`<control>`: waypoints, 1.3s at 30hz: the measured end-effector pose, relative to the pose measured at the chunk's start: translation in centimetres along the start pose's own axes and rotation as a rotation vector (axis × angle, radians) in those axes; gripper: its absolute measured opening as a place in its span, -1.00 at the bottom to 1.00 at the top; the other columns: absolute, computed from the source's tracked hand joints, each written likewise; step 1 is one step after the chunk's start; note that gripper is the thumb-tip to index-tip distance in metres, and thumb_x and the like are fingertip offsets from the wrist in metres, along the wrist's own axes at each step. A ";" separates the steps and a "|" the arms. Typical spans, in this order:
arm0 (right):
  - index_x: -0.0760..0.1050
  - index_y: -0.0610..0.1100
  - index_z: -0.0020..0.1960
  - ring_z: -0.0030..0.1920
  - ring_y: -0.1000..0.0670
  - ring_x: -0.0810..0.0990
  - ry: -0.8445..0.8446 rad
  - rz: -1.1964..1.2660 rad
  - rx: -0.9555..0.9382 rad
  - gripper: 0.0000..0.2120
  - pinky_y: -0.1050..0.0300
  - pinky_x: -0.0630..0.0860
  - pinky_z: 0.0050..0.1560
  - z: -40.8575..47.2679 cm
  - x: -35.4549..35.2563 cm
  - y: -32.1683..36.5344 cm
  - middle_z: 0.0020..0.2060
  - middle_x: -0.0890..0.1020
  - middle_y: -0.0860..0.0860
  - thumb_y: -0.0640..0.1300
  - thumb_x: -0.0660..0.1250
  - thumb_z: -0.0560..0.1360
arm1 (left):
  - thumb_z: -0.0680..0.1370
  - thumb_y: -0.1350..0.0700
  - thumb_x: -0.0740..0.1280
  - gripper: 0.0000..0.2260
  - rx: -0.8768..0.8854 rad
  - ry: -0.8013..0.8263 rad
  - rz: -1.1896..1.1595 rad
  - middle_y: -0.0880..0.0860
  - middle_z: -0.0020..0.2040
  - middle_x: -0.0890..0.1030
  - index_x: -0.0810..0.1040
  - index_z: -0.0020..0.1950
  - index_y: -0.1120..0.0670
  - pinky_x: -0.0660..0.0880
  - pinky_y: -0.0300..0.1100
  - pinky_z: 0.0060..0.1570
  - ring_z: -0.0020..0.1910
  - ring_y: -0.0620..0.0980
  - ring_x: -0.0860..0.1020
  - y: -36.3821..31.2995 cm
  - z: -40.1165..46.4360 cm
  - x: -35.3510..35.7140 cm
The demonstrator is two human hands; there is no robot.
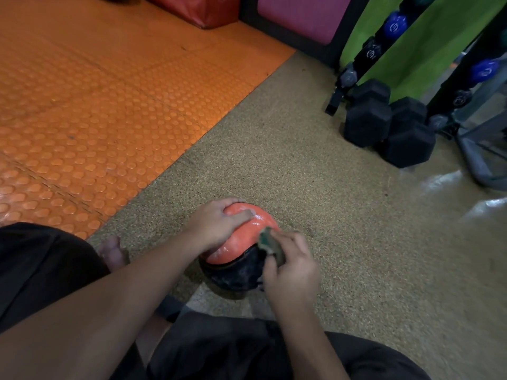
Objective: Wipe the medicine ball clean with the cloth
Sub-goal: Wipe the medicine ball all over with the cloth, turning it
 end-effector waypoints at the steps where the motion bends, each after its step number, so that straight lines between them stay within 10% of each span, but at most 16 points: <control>1: 0.70 -0.05 0.15 -0.05 0.04 0.65 -0.049 0.031 0.144 -0.68 0.36 0.53 -0.04 0.4 0.0 -1.1 -0.01 0.62 0.12 -0.25 0.37 0.45 | 0.20 -0.60 0.24 -0.12 0.001 0.009 0.015 -0.05 0.40 0.60 0.57 0.43 -0.22 0.50 0.06 0.37 0.33 0.09 0.58 -0.1 0.0 0.0; 4: 0.70 -0.06 0.15 -0.06 0.01 0.65 -0.098 -0.002 0.215 -0.68 0.36 0.48 -0.09 0.0 0.2 -1.1 -0.02 0.61 0.09 -0.21 0.35 0.44 | 0.19 -0.60 0.23 -0.11 -0.015 0.007 0.041 -0.04 0.41 0.59 0.57 0.44 -0.22 0.51 0.07 0.36 0.32 0.09 0.57 -0.4 -0.1 0.1; 10: 0.60 0.01 0.24 -0.01 -0.10 0.59 0.315 -0.312 -0.505 -0.49 0.08 0.60 -0.27 -4.2 2.6 5.7 0.17 0.59 0.11 0.04 0.24 0.31 | 0.35 -0.45 0.35 -0.31 -0.002 0.009 0.071 -0.01 0.41 0.60 0.59 0.41 -0.20 0.47 -0.01 0.36 0.33 0.10 0.56 -1.1 -0.2 -0.1; 18: 0.70 -0.06 0.18 -0.01 0.00 0.64 -0.080 -0.053 0.107 -0.57 0.02 0.65 -0.01 0.4 -0.3 -0.7 0.03 0.62 0.05 -0.19 0.32 0.35 | 0.25 -0.58 0.26 -0.20 -0.031 0.026 0.091 -0.04 0.43 0.58 0.56 0.42 -0.26 0.50 0.10 0.36 0.32 0.11 0.57 -1.1 0.0 0.1; 24: 0.63 -0.05 0.20 -0.06 -0.14 0.61 0.211 -0.279 -0.494 -0.49 0.05 0.59 -0.30 -3.5 2.2 4.9 0.10 0.64 0.04 0.00 0.27 0.28 | 0.46 -0.41 0.41 -0.40 -0.012 0.027 0.125 0.02 0.43 0.57 0.57 0.44 -0.18 0.47 0.00 0.35 0.34 0.13 0.55 -1.5 0.2 0.3; 31: 0.70 -0.10 0.17 -0.01 -0.06 0.66 -0.137 -0.031 0.089 -0.54 0.04 0.64 -0.03 0.3 0.1 -0.5 0.00 0.62 0.03 -0.12 0.23 0.35 | 0.45 -0.44 0.38 -0.37 -0.020 0.030 0.150 -0.01 0.47 0.53 0.53 0.47 -0.22 0.49 0.13 0.35 0.34 0.17 0.55 -1.9 -0.2 0.3; 36: 0.64 -0.09 0.20 0.00 -0.14 0.63 0.148 -0.139 -0.391 -0.48 0.03 0.63 -0.12 -3.0 1.5 3.6 0.11 0.65 0.01 -0.12 0.28 0.26 | 0.37 -0.43 0.38 -0.35 -0.024 0.046 0.106 -0.02 0.44 0.57 0.59 0.41 -0.20 0.47 0.03 0.37 0.34 0.11 0.55 -1.7 0.1 0.1; 39: 0.67 -0.06 0.20 0.04 -0.11 0.65 0.098 -0.149 -0.370 -0.49 0.07 0.63 -0.08 -0.9 1.0 2.0 0.12 0.66 0.04 -0.13 0.29 0.27 | 0.37 -0.44 0.40 -0.33 -0.021 0.015 0.080 0.00 0.43 0.59 0.59 0.42 -0.17 0.47 -0.02 0.35 0.34 0.10 0.56 -1.5 0.1 0.0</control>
Point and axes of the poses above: each hand's wrist, its own z-axis towards the middle knuckle, its own x-axis out of the palm, y = z × x, the point moved 4 cm from there along z, towards the middle knuckle
